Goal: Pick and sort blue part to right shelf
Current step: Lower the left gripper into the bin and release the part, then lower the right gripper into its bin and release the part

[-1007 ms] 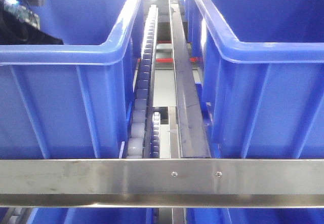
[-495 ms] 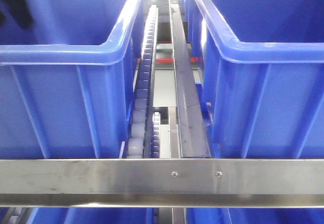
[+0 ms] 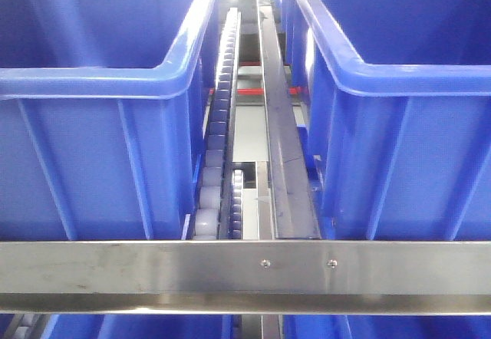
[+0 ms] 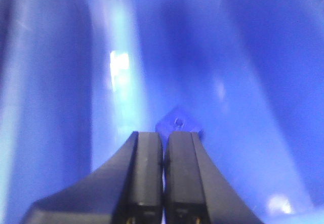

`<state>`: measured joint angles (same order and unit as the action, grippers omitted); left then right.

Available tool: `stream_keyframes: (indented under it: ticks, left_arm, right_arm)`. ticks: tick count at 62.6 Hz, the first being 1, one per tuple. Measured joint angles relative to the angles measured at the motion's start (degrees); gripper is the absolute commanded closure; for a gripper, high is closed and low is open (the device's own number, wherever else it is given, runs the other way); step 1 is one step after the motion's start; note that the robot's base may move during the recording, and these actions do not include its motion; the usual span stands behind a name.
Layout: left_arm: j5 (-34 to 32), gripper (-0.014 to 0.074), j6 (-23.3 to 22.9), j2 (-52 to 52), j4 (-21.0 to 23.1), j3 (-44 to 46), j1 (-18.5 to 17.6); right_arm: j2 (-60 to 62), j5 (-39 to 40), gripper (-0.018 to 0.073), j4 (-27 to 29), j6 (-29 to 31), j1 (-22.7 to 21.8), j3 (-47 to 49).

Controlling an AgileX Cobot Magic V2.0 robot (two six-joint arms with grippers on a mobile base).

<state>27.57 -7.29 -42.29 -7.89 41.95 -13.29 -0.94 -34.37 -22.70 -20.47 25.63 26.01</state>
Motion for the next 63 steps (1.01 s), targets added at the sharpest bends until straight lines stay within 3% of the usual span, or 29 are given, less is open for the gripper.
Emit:
stream_keyframes:
  ticks: [17,32,51,63]
  left_arm:
    - [-4.65,0.0472,0.0,19.34,-0.21,-10.96,0.0]
    - [-4.65,0.0472,-0.03,25.03,-0.21,-13.28,0.0]
    - [-4.65,0.0472,-0.12,25.03,0.43,-13.28,0.0]
    - [-4.65,0.0472,-0.23,25.03,1.32,-13.28,0.0]
  right_arm:
    - [-9.24,5.84,0.0415,1.57,0.0,0.0,0.12]
    - [-28.79,6.14,0.0415,4.31,0.0,0.0,8.15]
    - [-53.15,-5.55,0.0415,7.17,0.0,-0.62,29.38]
    - [-63.58,-12.35,0.0415,7.64,0.0,-7.26,37.57]
